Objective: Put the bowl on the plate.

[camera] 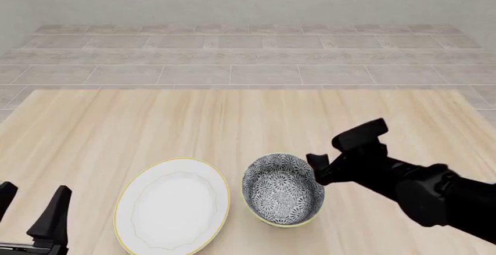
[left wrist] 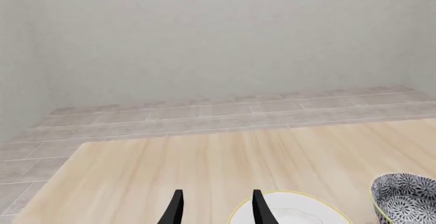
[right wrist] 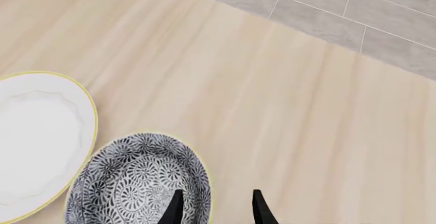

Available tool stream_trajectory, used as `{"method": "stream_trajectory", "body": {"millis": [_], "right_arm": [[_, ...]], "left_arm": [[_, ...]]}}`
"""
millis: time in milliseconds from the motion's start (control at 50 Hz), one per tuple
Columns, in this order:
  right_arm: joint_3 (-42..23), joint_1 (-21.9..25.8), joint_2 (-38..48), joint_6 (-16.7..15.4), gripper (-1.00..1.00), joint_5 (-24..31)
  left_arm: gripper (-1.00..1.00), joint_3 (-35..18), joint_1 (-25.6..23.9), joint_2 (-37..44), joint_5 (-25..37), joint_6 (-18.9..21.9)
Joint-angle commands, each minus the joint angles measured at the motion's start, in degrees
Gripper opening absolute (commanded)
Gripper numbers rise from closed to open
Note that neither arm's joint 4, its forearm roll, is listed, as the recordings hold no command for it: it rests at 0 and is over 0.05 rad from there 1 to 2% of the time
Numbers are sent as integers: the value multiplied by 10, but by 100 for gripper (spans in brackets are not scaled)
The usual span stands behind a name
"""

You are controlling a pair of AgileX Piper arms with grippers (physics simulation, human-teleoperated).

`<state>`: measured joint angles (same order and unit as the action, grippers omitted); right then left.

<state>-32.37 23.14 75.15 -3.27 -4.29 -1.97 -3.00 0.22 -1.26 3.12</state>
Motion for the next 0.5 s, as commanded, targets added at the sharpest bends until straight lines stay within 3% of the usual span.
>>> {"method": "stream_trajectory", "body": {"millis": [20,500], "right_arm": [[10,-2,20,4,100,-21],[33,-4,54,18,100,-65]], "left_arm": [[100,1,0,1,-1,1],[100,1,2,0,0,3]]}}
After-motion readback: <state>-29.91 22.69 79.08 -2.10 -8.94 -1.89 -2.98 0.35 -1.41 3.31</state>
